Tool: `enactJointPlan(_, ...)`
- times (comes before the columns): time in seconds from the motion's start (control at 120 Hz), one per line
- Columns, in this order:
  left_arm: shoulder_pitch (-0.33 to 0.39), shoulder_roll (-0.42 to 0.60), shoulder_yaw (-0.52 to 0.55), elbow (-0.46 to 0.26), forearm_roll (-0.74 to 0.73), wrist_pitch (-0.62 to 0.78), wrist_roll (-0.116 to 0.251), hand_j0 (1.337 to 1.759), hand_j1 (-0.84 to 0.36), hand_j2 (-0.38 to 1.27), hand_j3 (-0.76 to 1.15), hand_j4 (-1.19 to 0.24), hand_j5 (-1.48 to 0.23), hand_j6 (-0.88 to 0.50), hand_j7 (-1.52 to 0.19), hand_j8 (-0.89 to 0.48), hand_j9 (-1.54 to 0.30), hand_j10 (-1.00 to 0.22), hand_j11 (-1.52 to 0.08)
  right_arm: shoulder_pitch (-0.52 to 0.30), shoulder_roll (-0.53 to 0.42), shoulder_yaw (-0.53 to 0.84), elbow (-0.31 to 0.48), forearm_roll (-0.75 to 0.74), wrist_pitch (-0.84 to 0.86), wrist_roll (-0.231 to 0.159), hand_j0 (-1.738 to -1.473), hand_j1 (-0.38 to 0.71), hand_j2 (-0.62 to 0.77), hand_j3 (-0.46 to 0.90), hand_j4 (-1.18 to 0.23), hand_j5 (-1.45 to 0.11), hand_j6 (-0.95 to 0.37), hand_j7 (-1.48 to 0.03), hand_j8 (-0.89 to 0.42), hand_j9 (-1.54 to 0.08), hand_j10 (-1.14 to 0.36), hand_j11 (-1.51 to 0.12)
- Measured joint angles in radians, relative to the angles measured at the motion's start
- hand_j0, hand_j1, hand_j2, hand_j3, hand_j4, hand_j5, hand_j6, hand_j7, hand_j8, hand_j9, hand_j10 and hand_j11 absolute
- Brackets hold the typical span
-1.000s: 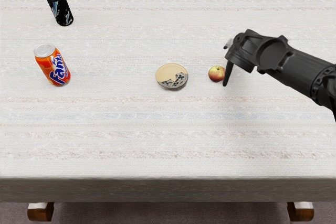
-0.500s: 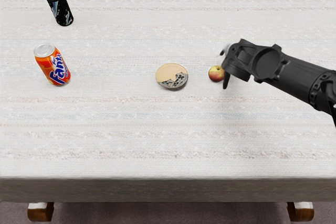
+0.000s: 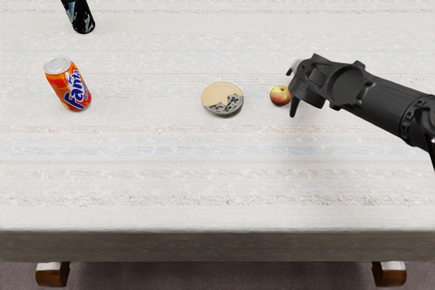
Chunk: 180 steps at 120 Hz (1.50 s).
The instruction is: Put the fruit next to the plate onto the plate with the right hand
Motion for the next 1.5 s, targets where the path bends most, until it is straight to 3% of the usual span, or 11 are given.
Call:
enactJointPlan(0.258,0.000,0.000,0.000,0.000,0.000,0.000,0.000,1.658,0.35,0.00,0.00,0.00,0.00,0.00,0.00,0.00,0.00,0.00,0.00,0.011,0.000,0.005,0.038,0.001,0.004,0.000,-1.658,-0.10,-0.04,0.00,-0.21,-0.27,-0.21,-0.27,-0.21,-0.27,-0.21,-0.27)
enactJointPlan(0.808,0.000,0.000,0.000,0.000,0.000,0.000,0.000,1.658,0.35,0.00,0.00,0.00,0.00,0.00,0.00,0.00,0.00,0.00,0.00,0.010,0.000,0.005,0.037,0.001,-0.040,0.000,-1.658,-0.11,-0.04,0.00,-0.21,-0.26,-0.21,-0.26,-0.21,-0.26,-0.21,-0.26)
enactJointPlan(0.992,0.000,0.000,0.000,0.000,0.000,0.000,0.000,1.658,0.35,0.00,0.00,0.00,0.00,0.00,0.00,0.00,0.00,0.00,0.00,0.003,0.000,0.005,0.040,0.010,-0.050,0.000,-1.658,0.09,-0.07,0.00,-0.37,-0.48,-0.37,-0.48,-0.37,-0.48,-0.37,-0.48)
enactJointPlan(1.075,0.000,0.000,0.000,0.000,0.000,0.000,0.000,1.658,0.35,0.00,0.00,0.00,0.00,0.00,0.00,0.00,0.00,0.00,0.00,-0.003,0.000,0.006,0.039,0.015,-0.044,0.000,-1.658,0.26,-0.10,0.00,-0.51,-0.66,-0.51,-0.66,-0.51,-0.66,-0.51,-0.66)
enactJointPlan(1.133,0.000,0.000,0.000,0.000,0.000,0.000,0.000,1.658,0.35,0.00,0.00,0.00,0.00,0.00,0.00,0.00,0.00,0.00,0.00,-0.011,0.000,0.017,0.036,0.012,-0.041,0.000,-1.653,0.32,-0.06,0.00,-0.50,-0.78,-0.45,-0.77,-0.59,-0.78,-0.59,-0.78)
enactJointPlan(1.183,0.000,0.000,0.000,0.000,0.000,0.000,0.000,1.658,0.35,0.00,0.00,0.00,0.00,0.00,0.00,0.00,0.00,0.00,0.00,-0.017,0.000,0.027,0.032,0.009,-0.038,-0.001,-1.643,0.35,-0.06,0.00,-0.47,-0.87,-0.41,-0.84,-0.55,-0.87,-0.63,-0.87)
enactJointPlan(1.225,0.000,0.000,0.000,0.000,0.000,0.000,0.000,1.658,0.35,0.00,0.00,0.00,0.00,0.00,0.00,0.00,0.00,0.00,0.00,-0.021,0.000,0.037,0.029,0.007,-0.037,-0.003,-1.636,0.34,0.01,0.00,-0.42,-0.92,-0.39,-0.86,-0.56,-0.91,-0.67,-0.91)
enactJointPlan(1.283,0.000,0.000,0.000,0.000,0.000,0.000,0.000,1.658,0.35,0.00,0.00,0.00,0.00,0.00,0.00,0.00,0.00,0.00,0.00,-0.030,0.000,0.062,0.020,0.009,-0.037,-0.003,-1.631,0.35,0.04,0.00,-0.46,-0.97,-0.34,-0.99,-0.57,-0.96,-0.72,-0.96)
enactJointPlan(1.392,0.000,0.000,0.000,0.000,0.000,0.000,0.000,1.658,0.35,0.00,0.00,0.00,0.00,0.00,0.00,0.00,0.00,0.00,0.00,-0.052,0.000,0.183,-0.018,0.017,-0.019,-0.001,-1.637,0.36,0.21,0.00,-0.48,-1.06,-0.37,-1.05,-0.58,-1.05,-0.77,-1.05)
enactJointPlan(1.5,0.000,0.000,0.000,0.000,0.000,0.000,0.000,1.658,0.35,0.00,0.00,0.00,0.00,0.00,0.00,0.00,0.00,0.00,0.00,-0.067,0.000,0.334,-0.065,0.021,0.031,-0.001,-1.640,0.40,0.27,0.00,-0.43,-1.12,-0.33,-1.08,-0.54,-1.10,-0.80,-1.10)
